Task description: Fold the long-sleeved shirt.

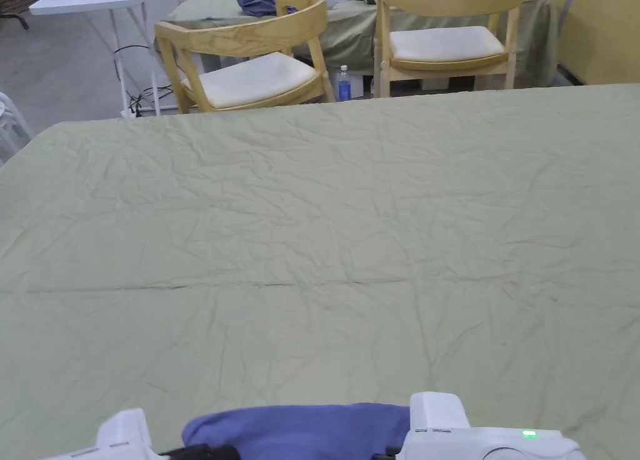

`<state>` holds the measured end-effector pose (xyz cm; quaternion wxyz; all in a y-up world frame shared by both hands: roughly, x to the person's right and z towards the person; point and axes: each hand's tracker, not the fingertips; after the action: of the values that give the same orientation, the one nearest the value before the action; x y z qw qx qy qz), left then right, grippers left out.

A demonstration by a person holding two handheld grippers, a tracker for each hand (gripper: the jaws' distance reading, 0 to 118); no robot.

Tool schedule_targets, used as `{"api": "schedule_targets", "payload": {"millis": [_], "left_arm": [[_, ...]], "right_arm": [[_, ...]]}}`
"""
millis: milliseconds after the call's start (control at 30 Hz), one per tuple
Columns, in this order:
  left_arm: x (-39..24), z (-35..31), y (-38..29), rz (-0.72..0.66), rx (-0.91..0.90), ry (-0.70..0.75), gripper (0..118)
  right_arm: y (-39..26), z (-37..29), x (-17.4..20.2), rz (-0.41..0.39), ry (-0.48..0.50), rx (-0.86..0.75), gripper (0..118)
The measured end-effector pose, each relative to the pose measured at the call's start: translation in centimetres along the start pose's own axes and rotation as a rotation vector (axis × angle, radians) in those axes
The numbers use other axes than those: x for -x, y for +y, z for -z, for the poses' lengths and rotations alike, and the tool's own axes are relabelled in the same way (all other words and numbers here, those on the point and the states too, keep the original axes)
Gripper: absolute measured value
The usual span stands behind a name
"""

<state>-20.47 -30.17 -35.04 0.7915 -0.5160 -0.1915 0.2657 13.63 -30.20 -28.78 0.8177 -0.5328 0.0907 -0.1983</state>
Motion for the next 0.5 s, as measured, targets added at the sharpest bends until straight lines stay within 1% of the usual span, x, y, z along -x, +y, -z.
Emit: {"api": "schedule_targets", "payload": {"millis": [100, 200, 267, 333, 400, 500], "left_arm": [[2.3, -3.1, 2.8, 0.044, -0.049, 0.105, 13], [5.7, -5.9, 5.1, 0.029, -0.072, 0.222, 13], [7.1, -7.0, 5.7, 0.048, -0.044, 0.305, 13], [9.3, -8.0, 6.0, 0.036, -0.024, 0.361, 13], [10.6, -8.5, 6.2, 0.023, -0.006, 0.384, 12], [12.0, -9.0, 6.3, 0.023, -0.004, 0.431, 13]], "right_arm": [[-0.6, 0.2, 3.2, 0.032, 0.108, -0.034, 4], [-1.1, 0.2, 6.0, 0.039, 0.188, -0.046, 4], [-1.4, 0.0, 7.3, 0.043, 0.213, -0.047, 4], [-1.5, -0.1, 8.5, 0.03, 0.239, -0.037, 4], [-1.5, -0.3, 9.2, 0.013, 0.252, -0.037, 4], [-1.4, -0.8, 10.0, -0.023, 0.242, -0.046, 4]]}}
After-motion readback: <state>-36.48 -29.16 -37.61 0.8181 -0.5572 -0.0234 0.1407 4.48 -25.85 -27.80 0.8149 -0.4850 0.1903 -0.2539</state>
